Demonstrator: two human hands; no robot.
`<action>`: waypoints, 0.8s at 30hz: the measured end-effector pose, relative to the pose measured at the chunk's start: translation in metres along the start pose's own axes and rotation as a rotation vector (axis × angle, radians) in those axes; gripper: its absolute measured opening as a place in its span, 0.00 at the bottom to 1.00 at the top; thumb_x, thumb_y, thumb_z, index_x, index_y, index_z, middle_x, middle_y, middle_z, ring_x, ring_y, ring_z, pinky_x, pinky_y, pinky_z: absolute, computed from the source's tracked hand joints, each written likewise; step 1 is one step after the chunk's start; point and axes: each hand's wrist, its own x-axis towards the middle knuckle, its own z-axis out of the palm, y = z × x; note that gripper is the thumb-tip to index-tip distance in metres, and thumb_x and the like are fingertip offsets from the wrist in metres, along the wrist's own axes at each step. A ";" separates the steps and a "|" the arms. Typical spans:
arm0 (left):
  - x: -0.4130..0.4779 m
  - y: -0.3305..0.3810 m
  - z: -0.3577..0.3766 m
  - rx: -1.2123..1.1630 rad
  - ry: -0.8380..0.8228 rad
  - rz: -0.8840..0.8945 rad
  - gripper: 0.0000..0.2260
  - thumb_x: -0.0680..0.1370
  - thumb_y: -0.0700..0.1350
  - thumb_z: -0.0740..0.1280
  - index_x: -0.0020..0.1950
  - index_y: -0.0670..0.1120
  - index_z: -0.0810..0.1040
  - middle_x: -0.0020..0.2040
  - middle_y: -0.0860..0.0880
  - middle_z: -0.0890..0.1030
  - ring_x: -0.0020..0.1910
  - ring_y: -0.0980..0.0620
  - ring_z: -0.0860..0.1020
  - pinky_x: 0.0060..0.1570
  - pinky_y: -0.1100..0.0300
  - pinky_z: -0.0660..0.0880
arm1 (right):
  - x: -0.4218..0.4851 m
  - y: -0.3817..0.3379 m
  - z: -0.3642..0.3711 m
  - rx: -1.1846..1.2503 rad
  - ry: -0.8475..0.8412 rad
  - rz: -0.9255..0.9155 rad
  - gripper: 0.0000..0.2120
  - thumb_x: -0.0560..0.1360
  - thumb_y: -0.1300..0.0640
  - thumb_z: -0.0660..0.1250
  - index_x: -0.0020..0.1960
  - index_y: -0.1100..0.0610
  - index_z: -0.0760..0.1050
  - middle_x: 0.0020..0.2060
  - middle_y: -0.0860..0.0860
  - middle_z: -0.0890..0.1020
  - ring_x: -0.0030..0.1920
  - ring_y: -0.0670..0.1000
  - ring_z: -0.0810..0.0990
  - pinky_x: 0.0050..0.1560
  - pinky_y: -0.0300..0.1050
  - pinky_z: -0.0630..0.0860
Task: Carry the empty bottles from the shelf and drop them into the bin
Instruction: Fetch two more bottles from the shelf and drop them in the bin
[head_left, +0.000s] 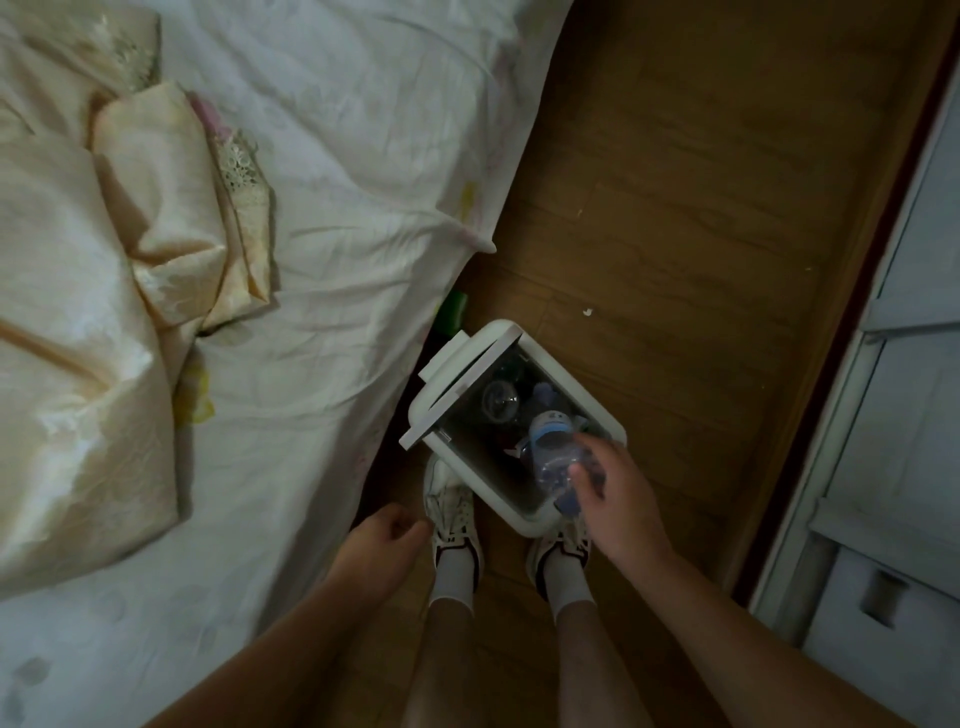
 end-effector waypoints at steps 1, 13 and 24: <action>-0.001 0.002 0.000 -0.007 0.000 0.008 0.11 0.81 0.54 0.61 0.57 0.50 0.77 0.49 0.49 0.81 0.48 0.50 0.81 0.52 0.51 0.79 | 0.001 0.001 -0.007 0.034 0.020 0.024 0.19 0.81 0.51 0.60 0.72 0.45 0.67 0.63 0.45 0.76 0.56 0.43 0.79 0.53 0.45 0.82; 0.012 0.003 0.005 -0.075 -0.004 0.019 0.10 0.80 0.54 0.62 0.55 0.51 0.78 0.47 0.50 0.81 0.47 0.51 0.81 0.51 0.54 0.78 | 0.060 -0.016 0.012 -0.108 0.029 0.008 0.09 0.78 0.54 0.67 0.58 0.49 0.79 0.49 0.43 0.83 0.44 0.42 0.80 0.40 0.34 0.74; -0.002 -0.007 0.003 -0.053 0.000 -0.031 0.11 0.81 0.54 0.62 0.55 0.49 0.78 0.47 0.48 0.82 0.47 0.48 0.81 0.52 0.50 0.78 | 0.039 -0.056 -0.016 0.010 -0.018 -0.117 0.14 0.79 0.52 0.65 0.64 0.47 0.75 0.56 0.42 0.81 0.55 0.41 0.80 0.56 0.44 0.80</action>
